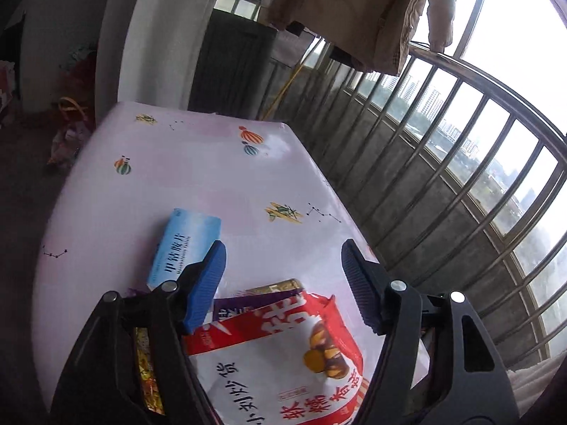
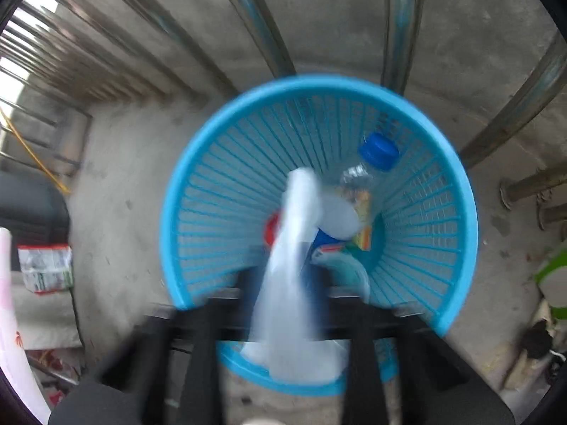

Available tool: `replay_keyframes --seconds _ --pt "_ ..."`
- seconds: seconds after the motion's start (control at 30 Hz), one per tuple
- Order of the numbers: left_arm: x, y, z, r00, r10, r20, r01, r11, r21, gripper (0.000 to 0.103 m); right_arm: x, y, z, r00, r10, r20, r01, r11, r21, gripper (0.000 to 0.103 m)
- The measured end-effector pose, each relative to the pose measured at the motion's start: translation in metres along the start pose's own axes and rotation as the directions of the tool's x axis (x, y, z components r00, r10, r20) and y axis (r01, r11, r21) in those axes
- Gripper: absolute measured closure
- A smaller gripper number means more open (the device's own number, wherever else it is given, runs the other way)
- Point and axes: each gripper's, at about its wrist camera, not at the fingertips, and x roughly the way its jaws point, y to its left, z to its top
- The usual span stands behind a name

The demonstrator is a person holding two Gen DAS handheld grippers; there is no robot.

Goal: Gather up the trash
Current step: 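Move both tools back over the table toward the snack bags, then grasp the red-white snack bag with the right tool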

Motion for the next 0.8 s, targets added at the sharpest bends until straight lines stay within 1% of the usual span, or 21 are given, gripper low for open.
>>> replay_keyframes --seconds 0.03,0.1,0.13,0.2,0.23,0.27,0.3,0.33,0.37,0.4,0.5,0.53,0.6,0.7,0.8 --pt "-0.006 0.005 -0.001 1.000 0.000 0.013 0.000 1.000 -0.004 0.038 -0.004 0.003 0.001 1.000 -0.002 0.013 0.002 1.000 -0.013 0.035" --pt "-0.015 0.010 -0.005 0.999 0.001 0.033 -0.001 1.000 -0.011 0.038 -0.020 0.008 -0.002 0.997 -0.036 0.069 0.039 0.999 -0.038 0.035" --pt "-0.019 0.014 -0.007 0.999 0.003 0.045 -0.002 1.000 -0.015 0.038 -0.026 0.009 -0.003 0.996 -0.035 0.086 0.038 0.999 -0.037 0.034" --pt "-0.024 0.019 -0.011 0.998 0.005 0.067 -0.003 1.000 -0.020 0.038 -0.043 0.009 -0.005 0.992 -0.003 0.129 0.006 1.000 -0.022 0.034" --pt "-0.028 0.023 -0.012 0.997 0.007 0.077 -0.005 1.000 -0.027 0.038 -0.055 0.007 -0.007 0.985 0.048 0.169 -0.047 0.999 -0.009 0.034" --pt "-0.031 0.028 -0.013 0.997 0.006 0.083 -0.002 0.999 -0.037 0.037 -0.068 0.006 -0.009 0.970 0.110 0.217 -0.112 0.994 -0.001 0.034" --pt "-0.035 0.033 -0.014 0.996 0.003 0.088 0.002 0.999 -0.050 0.037 -0.082 0.006 -0.011 0.950 0.155 0.273 -0.162 0.987 0.005 0.034" --pt "-0.038 0.038 -0.017 0.996 0.000 0.093 0.006 0.998 -0.062 0.037 -0.093 0.006 -0.013 0.931 0.182 0.317 -0.195 0.981 0.008 0.032" --pt "-0.044 0.043 -0.019 0.995 -0.005 0.102 0.013 0.997 -0.075 0.037 -0.100 0.007 -0.013 0.921 0.196 0.338 -0.212 0.977 0.010 0.026" --pt "-0.049 0.047 -0.021 0.994 -0.009 0.112 0.018 0.997 -0.081 0.037 -0.104 0.008 -0.012 0.919 0.200 0.341 -0.218 0.976 0.013 0.025" --pt "-0.062 0.058 -0.029 0.989 -0.005 0.145 0.018 0.996 -0.090 0.034 -0.109 0.017 -0.007 0.931 0.190 0.313 -0.205 0.979 0.015 0.025" --pt "-0.065 0.062 -0.032 0.988 0.000 0.152 0.014 0.995 -0.095 0.034 -0.115 0.021 -0.006 0.929 0.183 0.321 -0.198 0.980 0.014 0.025" --pt "-0.069 0.068 -0.040 0.987 0.014 0.159 0.005 0.993 -0.117 0.033 -0.127 0.026 -0.010 0.917 0.207 0.342 -0.223 0.975 0.007 0.025" --pt "-0.074 0.079 -0.048 0.987 0.032 0.159 -0.008 0.989 -0.150 0.033 -0.150 0.043 -0.024 0.898 0.277 0.341 -0.278 0.959 -0.045 0.025" --pt "-0.080 0.090 -0.055 0.986 0.038 0.164 -0.009 0.985 -0.174 0.033 -0.192 0.075 -0.048 0.872 0.340 0.353 -0.300 0.940 -0.164 0.025"
